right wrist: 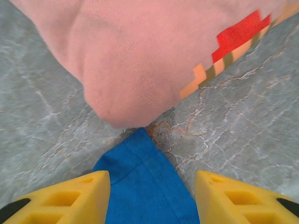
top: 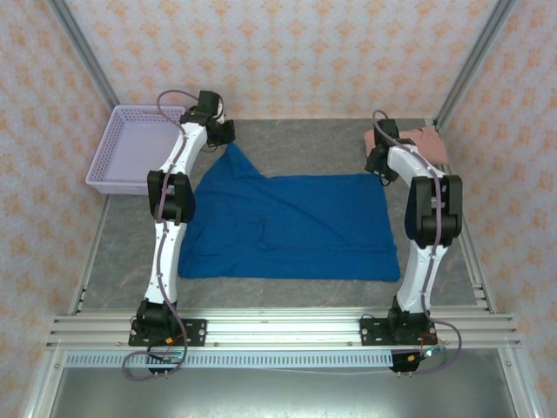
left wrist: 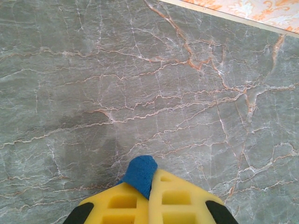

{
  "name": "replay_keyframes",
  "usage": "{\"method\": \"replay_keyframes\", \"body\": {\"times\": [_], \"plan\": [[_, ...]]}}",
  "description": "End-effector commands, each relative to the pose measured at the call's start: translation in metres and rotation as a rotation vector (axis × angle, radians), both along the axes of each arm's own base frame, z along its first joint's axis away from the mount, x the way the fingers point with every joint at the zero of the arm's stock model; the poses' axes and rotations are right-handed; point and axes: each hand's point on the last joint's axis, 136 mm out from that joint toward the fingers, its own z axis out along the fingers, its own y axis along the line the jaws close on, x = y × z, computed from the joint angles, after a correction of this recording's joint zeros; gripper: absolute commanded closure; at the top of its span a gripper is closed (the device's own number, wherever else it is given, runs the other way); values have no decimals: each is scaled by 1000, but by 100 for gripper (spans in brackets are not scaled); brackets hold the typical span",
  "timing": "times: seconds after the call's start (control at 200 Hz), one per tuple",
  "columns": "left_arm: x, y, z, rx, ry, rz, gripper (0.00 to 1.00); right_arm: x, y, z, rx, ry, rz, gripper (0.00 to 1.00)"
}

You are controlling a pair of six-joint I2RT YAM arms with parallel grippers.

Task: Fold the inside-out t-shirt
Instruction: Fold the T-shirt at the center of the table.

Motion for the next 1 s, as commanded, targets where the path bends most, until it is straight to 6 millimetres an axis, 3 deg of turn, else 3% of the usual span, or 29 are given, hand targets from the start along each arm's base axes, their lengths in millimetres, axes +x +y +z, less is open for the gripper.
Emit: {"method": "replay_keyframes", "body": {"times": [0.0, 0.255, 0.535, 0.696, 0.991], "plan": [[0, 6, 28, -19, -36, 13, 100, -1, -6, -12, -3, 66, -37, 51], [-1, 6, 29, -15, -34, 8, 100, 1, -2, -41, 24, 126, -44, 58], [-1, 5, 31, -21, -36, 2, 100, 6, -1, -43, 31, 141, -26, 77], [-2, 4, 41, -23, -51, -1, 100, 13, -1, -35, 18, 126, -5, 87], [-18, 9, 84, -3, -65, 15, 100, 16, -3, -4, -28, 79, 90, 95]]}}
